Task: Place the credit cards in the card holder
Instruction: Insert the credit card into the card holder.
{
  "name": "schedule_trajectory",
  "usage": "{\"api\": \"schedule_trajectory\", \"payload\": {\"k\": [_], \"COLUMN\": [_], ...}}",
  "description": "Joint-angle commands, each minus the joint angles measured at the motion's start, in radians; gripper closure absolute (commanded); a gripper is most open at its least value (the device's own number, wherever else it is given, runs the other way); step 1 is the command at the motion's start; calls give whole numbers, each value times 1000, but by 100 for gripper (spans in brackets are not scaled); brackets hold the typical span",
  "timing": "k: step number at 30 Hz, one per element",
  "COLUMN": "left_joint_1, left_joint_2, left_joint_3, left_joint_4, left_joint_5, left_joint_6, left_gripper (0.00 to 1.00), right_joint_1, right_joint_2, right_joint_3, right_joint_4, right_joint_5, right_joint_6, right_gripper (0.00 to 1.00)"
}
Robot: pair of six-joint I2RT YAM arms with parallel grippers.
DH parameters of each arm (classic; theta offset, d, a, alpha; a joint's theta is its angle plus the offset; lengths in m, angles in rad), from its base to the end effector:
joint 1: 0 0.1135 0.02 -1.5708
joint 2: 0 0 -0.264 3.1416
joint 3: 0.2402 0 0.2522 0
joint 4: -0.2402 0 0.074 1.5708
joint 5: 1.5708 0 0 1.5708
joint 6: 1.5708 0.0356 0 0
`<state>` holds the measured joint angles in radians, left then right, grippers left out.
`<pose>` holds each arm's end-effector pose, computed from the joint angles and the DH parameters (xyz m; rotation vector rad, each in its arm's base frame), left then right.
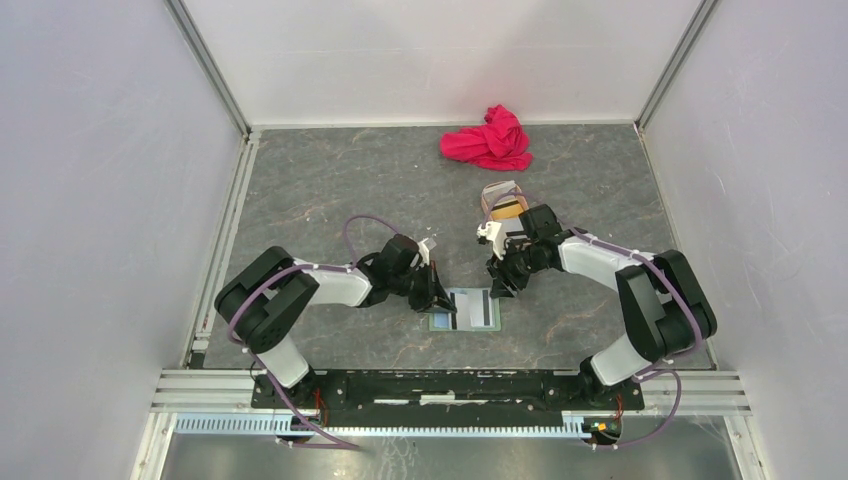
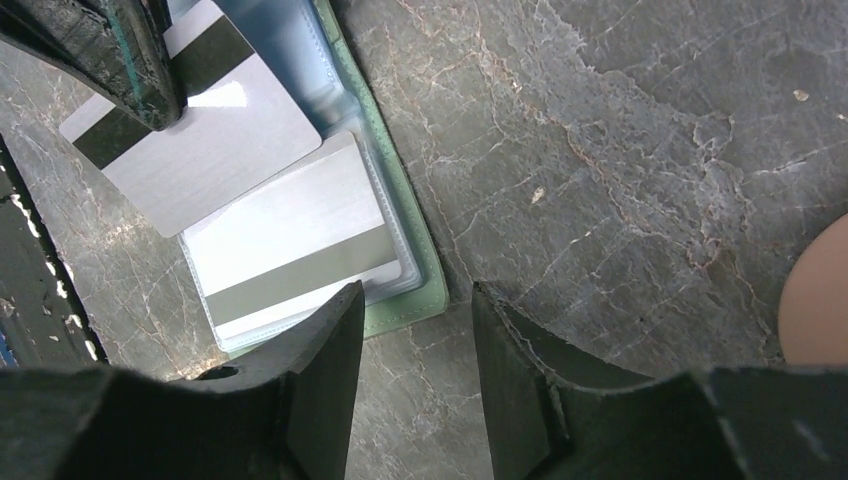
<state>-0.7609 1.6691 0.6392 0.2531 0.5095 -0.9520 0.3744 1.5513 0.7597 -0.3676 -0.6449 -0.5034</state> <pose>0.2041 -0.2184 0.1235 0.0357 2.7018 -1.3091 0.2441 0.1189 0.1514 -1.2577 2.2562 0.8245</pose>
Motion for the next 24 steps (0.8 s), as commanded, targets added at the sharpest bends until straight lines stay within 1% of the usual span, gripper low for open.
{"api": "schedule_trajectory", "payload": {"k": [1,9,15,22,24], "left_joint_1": [7,20,29,30,29], "left_joint_2": [9,45,94,94,94], "left_joint_3": [15,41,79,113,114], "left_joint_4": [-83,-74,-98,-200,-195], "left_joint_5": [5,23,40,-31,-40], "left_joint_6": [80,97,129,177,172], "left_gripper": [98,98,98,98,98], "right_joint_1": [15,20,21,22,22], "right_joint_2": [20,26,26,25,24], "right_joint_3": [40,42,44,46,46], "right_joint_4": [-16,-20,-24,-26,-25], "right_joint_5": [15,7,5,0,-1], "right_joint_6": [-22,-24,-25,-26,-26], "right_gripper": [50,51,52,52,52]}}
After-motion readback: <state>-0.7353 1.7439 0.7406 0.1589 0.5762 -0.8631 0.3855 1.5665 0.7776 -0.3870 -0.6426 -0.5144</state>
